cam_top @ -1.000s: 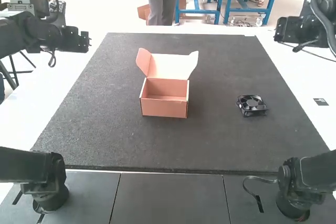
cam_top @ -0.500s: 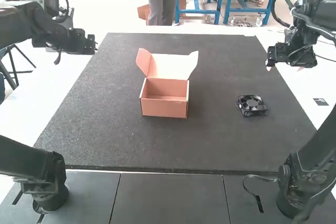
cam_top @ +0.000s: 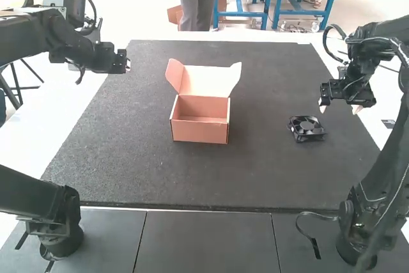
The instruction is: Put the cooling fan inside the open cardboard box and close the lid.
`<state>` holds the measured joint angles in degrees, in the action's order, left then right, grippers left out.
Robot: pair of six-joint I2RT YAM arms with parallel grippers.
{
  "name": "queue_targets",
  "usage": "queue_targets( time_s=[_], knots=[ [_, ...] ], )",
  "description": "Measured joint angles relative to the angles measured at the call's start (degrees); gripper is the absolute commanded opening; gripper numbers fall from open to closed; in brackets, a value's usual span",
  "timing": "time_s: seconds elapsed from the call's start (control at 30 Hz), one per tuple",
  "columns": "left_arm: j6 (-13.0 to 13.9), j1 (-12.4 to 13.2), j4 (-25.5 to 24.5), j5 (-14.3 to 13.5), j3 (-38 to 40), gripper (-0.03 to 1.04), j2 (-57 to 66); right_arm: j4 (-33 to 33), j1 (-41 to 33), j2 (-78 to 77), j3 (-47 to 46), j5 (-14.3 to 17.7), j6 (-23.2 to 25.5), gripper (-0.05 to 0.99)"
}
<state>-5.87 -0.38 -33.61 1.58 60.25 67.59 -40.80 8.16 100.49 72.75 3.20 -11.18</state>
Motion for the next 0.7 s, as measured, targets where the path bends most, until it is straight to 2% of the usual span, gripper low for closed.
queue_targets(
  time_s=[0.7],
  knots=[
    [-0.9, 0.0, -0.5, 0.0, 0.0, 0.97, 0.0, 4.3, 1.0, 10.1, 0.2, -0.4, 0.0, 0.9]
  ],
)
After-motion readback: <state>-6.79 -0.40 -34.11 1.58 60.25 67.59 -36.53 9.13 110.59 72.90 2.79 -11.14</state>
